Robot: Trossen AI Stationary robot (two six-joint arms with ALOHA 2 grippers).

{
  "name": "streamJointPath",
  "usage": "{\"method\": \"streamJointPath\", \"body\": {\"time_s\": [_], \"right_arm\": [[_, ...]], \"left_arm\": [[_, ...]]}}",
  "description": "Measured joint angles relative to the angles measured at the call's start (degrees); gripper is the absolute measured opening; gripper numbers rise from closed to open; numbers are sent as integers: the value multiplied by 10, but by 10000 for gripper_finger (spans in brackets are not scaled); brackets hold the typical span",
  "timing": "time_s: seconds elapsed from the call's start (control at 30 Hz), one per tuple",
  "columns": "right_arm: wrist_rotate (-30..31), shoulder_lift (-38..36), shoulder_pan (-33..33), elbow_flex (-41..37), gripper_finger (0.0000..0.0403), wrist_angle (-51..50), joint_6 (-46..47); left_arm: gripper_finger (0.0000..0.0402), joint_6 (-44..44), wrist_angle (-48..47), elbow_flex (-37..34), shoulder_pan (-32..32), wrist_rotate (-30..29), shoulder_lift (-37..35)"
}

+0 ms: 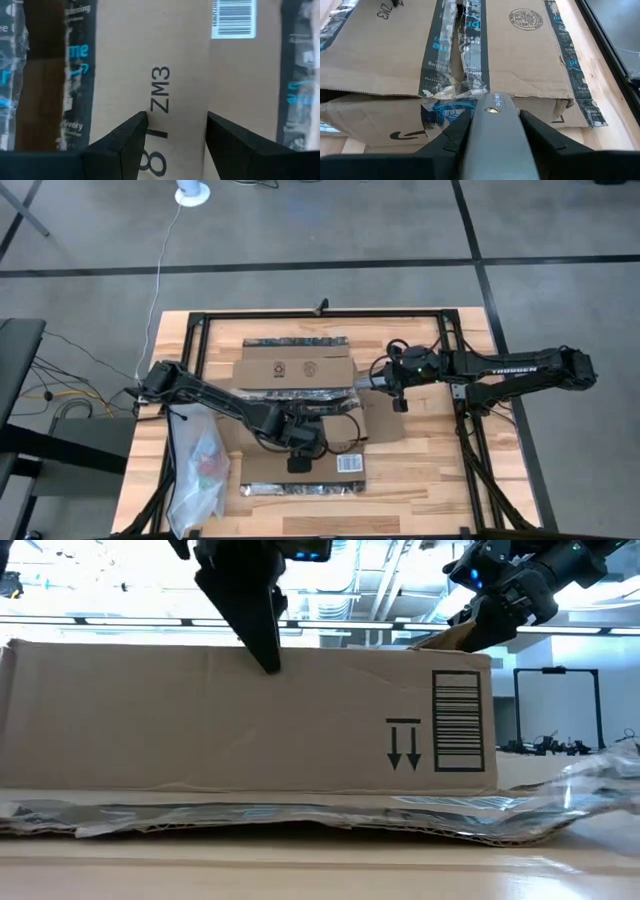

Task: Unpack boxes
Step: Break down the box until it is fully flat

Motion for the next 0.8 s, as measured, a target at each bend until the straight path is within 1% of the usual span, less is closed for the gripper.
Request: {"method": "streamJointPath", "body": {"time_s": [0.07,0.17,0.3,0.5,0.57,0.6,0.7,0.8], "right_arm": [[0,0,4,0,116,-3,0],[16,-1,21,2,116,-20,1],[26,-6,45,2,116,-40,20],[26,-38,86,2,116,-104,66],[7,-55,96,1,116,-118,94],[-11,-63,98,0,116,-123,110],[-95,-75,100,9,116,-139,161],[-138,-73,101,13,116,-136,208]], "left_arm": [[179,-8,2,0,12,1,3],[179,-16,4,-2,31,-1,3],[179,-15,-2,-3,52,-5,3],[179,-15,-6,-4,73,-7,3],[179,-11,-8,-4,80,-13,3],[179,-9,-7,-4,82,-11,3],[179,-2,-1,-4,90,-3,3],[179,3,10,-4,94,2,4]]}}
